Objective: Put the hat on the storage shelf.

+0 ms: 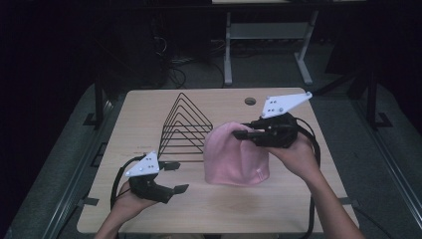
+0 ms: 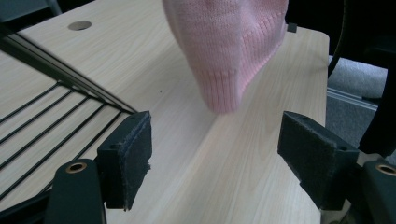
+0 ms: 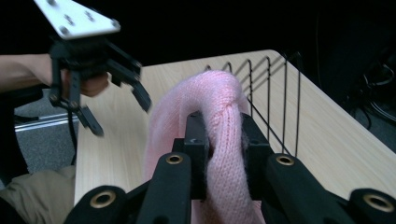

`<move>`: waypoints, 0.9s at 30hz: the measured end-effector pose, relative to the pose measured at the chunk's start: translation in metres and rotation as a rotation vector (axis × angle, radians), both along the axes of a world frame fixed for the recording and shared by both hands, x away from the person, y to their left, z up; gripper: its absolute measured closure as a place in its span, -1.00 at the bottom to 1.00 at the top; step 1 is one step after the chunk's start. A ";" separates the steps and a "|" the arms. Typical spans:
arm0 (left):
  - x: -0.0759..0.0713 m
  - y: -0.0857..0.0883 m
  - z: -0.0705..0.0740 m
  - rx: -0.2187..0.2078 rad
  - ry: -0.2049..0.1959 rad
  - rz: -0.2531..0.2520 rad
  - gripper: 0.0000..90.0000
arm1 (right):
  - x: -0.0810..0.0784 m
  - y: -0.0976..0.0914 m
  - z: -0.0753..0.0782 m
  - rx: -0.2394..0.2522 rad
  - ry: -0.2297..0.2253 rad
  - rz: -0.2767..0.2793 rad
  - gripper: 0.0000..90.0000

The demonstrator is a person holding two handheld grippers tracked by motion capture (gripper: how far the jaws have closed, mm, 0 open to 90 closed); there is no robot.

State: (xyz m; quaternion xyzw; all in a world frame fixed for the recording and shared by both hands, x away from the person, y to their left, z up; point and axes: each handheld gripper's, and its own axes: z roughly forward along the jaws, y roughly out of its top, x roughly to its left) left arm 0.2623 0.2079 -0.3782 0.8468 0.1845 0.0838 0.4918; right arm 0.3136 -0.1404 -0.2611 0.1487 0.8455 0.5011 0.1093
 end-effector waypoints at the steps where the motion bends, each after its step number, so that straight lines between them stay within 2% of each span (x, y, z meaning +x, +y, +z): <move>1: 0.002 -0.002 0.000 0.000 0.005 -0.007 -0.43 | -0.001 0.003 0.002 0.003 -0.004 0.010 0.71; 4: 0.007 -0.006 0.001 0.000 0.023 -0.022 -0.43 | -0.002 0.009 0.005 0.002 -0.014 0.025 0.71; 9: 0.015 -0.008 0.005 -0.033 0.039 -0.029 -0.43 | -0.002 0.015 0.010 0.010 -0.018 0.038 0.71; 16: 0.027 -0.014 0.012 -0.084 0.053 -0.067 -0.45 | -0.001 0.026 0.022 0.033 -0.036 0.067 0.71; 19: 0.032 -0.016 0.014 -0.076 0.063 -0.084 -0.43 | -0.001 0.032 0.027 0.040 -0.050 0.084 0.71; 20: 0.034 -0.017 0.014 -0.080 0.075 -0.099 -0.30 | 0.000 0.036 0.030 0.041 -0.051 0.087 0.71; 21: 0.036 -0.017 0.014 -0.087 0.080 -0.108 -0.30 | 0.000 0.036 0.030 0.041 -0.051 0.087 0.71; 22: 0.038 -0.016 0.014 -0.091 0.099 -0.120 -0.17 | 0.001 0.037 0.030 0.041 -0.054 0.090 0.71; 23: 0.039 -0.015 0.014 -0.089 0.108 -0.139 0.36 | 0.004 0.040 0.032 0.040 -0.057 0.088 0.71; 24: 0.040 -0.014 0.014 -0.088 0.113 -0.146 0.36 | 0.004 0.040 0.032 0.040 -0.057 0.088 0.71; 26: 0.044 -0.009 0.017 -0.088 0.116 -0.154 0.79 | 0.006 0.042 0.033 0.031 -0.062 0.080 0.71; 27: 0.045 -0.007 0.018 -0.088 0.125 -0.148 0.81 | 0.007 0.043 0.034 0.028 -0.064 0.078 0.71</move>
